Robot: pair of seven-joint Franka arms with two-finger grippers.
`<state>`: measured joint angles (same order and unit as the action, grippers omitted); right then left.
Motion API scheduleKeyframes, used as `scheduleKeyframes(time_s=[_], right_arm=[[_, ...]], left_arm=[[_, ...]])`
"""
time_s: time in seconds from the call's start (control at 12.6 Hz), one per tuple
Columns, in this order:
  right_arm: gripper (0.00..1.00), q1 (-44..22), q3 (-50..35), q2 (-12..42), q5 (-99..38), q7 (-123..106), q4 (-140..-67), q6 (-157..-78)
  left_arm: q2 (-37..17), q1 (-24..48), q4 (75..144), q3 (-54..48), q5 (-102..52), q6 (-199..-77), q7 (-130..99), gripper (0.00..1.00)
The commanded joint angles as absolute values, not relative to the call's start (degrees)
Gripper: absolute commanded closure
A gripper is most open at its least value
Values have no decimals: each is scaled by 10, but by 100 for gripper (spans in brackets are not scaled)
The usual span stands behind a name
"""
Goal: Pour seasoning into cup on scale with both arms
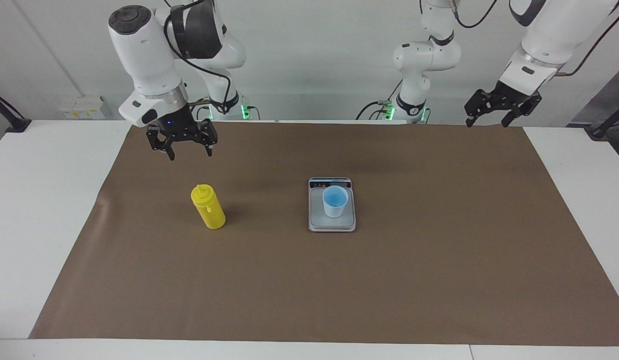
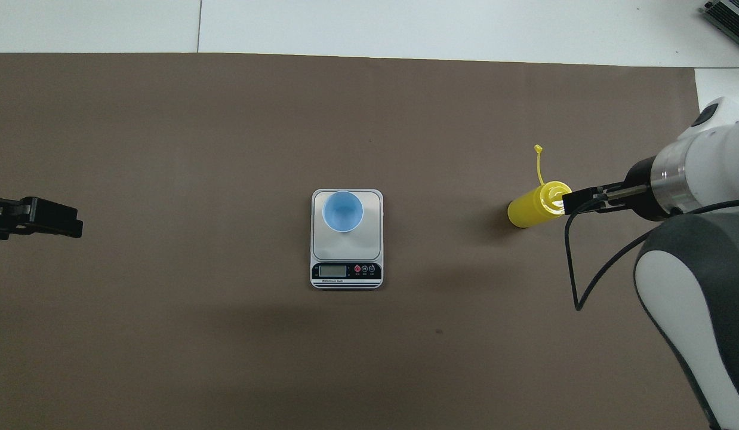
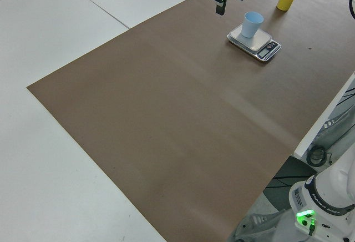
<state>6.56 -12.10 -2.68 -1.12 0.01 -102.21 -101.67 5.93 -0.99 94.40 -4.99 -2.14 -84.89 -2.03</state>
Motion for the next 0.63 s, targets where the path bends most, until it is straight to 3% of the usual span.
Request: scheduleKeyframes(time_s=[0.0, 0.55], right_arm=[[0, 69, -127, -23, 5, 38, -993, -971], [0, 78, -125, -20, 9, 38, -986, -960]], left_arm=[[75, -5, 962, -47, -26, -861, -18, 0], [77, -5, 967, -47, -26, -861, -15, 0]])
